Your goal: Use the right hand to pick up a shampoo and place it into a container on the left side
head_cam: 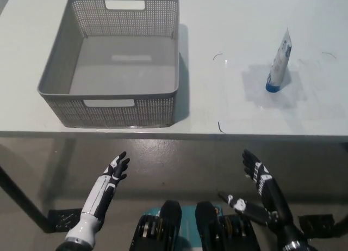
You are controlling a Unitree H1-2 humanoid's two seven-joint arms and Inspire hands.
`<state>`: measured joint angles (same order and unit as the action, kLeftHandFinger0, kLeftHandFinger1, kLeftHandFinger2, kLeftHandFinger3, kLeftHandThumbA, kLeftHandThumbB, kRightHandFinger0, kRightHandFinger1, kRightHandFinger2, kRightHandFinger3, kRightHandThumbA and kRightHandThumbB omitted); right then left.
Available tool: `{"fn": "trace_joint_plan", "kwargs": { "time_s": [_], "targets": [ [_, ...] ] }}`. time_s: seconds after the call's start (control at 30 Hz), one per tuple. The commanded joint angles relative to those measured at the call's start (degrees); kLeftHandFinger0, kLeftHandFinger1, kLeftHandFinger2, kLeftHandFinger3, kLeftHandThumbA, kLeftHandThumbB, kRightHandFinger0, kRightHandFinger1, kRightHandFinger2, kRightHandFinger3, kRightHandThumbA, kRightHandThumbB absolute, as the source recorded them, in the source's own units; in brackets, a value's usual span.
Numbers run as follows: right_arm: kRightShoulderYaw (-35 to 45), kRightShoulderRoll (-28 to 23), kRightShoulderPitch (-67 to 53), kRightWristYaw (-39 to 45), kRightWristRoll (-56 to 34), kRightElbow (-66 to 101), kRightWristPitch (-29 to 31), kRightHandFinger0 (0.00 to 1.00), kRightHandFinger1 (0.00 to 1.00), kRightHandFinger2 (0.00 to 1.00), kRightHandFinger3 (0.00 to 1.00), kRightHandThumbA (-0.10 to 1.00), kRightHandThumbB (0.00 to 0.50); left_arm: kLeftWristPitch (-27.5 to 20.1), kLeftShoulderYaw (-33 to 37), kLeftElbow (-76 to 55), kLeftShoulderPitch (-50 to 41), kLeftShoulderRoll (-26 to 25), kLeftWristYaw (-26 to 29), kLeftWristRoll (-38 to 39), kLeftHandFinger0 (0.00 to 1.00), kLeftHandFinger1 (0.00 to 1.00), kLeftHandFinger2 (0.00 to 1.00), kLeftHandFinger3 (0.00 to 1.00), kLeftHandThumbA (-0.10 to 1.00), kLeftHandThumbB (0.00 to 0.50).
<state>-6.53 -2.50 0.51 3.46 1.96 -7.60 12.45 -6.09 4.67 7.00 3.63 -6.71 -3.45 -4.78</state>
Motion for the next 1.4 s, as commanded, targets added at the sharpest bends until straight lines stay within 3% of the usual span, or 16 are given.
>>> {"fn": "trace_joint_plan", "kwargs": {
  "time_s": [0.0,0.17,0.33,0.53,0.7,0.77,0.8,0.83,1.0,1.13,1.23,1.37],
  "targets": [
    [-0.3,-0.1,-3.4,0.5,-0.2,6.0,5.0,1.00,1.00,1.00,1.00,0.94,0.210,-1.8,0.3,-4.0,-2.1,-0.1,-0.9,0.4,1.00,1.00,1.00,1.00,1.00,0.167],
    [1.1,0.7,-7.1,-1.2,-0.1,12.6,8.0,1.00,1.00,1.00,1.00,0.88,0.193,-3.4,0.0,-5.1,-4.7,-0.2,-0.7,0.9,1.00,1.00,1.00,1.00,1.00,0.165],
    [4.0,0.9,-6.2,-3.5,1.9,18.5,9.7,1.00,1.00,1.00,1.00,0.91,0.211,-4.5,0.1,-4.6,-5.7,-0.2,-0.8,0.9,1.00,1.00,1.00,1.00,1.00,0.179],
    [9.0,0.7,0.9,-6.5,6.1,22.8,4.4,1.00,1.00,1.00,1.00,1.00,0.286,-4.3,0.3,-4.8,-5.8,-0.1,-1.0,1.2,1.00,1.00,1.00,1.00,1.00,0.166],
    [12.1,-1.4,8.0,-7.1,8.6,21.4,0.5,1.00,1.00,1.00,1.00,1.00,0.332,-4.2,0.0,-4.8,-6.1,-0.2,-0.9,1.1,1.00,1.00,1.00,1.00,1.00,0.169],
    [13.0,-1.9,10.4,-7.5,10.1,20.8,-2.6,1.00,1.00,1.00,1.00,1.00,0.385,-4.6,0.1,-5.0,-7.4,0.1,-0.7,1.0,1.00,1.00,1.00,1.00,1.00,0.159],
    [13.3,-2.1,11.6,-7.8,11.1,20.7,-4.4,1.00,1.00,1.00,1.00,1.00,0.388,-4.9,0.0,-4.9,-7.6,0.1,-0.8,1.2,1.00,1.00,1.00,1.00,1.00,0.157],
    [13.8,-2.3,13.7,-8.5,11.4,19.0,-5.2,1.00,1.00,1.00,1.00,1.00,0.395,-5.2,0.0,-4.7,-7.9,0.2,-1.0,1.7,1.00,1.00,1.00,1.00,1.00,0.132],
    [15.2,-3.0,19.9,-10.5,11.1,10.0,-6.3,1.00,1.00,1.00,1.00,0.99,0.355,-6.7,0.3,-4.3,-9.3,0.4,-1.3,2.0,1.00,1.00,1.00,1.00,1.00,0.140],
    [15.7,-3.5,24.4,-12.2,10.9,1.8,-7.1,1.00,1.00,1.00,1.00,0.96,0.371,-6.3,0.1,-5.1,-10.1,0.7,-1.8,3.2,1.00,1.00,1.00,1.00,1.00,0.156],
    [15.4,-4.7,28.8,-13.6,11.9,-6.3,-6.5,1.00,1.00,1.00,1.00,0.98,0.416,-5.8,-0.1,-5.4,-10.4,0.8,-1.5,3.1,1.00,1.00,1.00,1.00,1.00,0.182],
    [15.4,-5.1,32.9,-15.7,11.2,-15.1,-4.5,1.00,1.00,1.00,1.00,0.95,0.423,-5.9,0.4,-5.0,-10.8,0.7,-2.1,3.0,1.00,1.00,1.00,1.00,1.00,0.163]
  ]
}}
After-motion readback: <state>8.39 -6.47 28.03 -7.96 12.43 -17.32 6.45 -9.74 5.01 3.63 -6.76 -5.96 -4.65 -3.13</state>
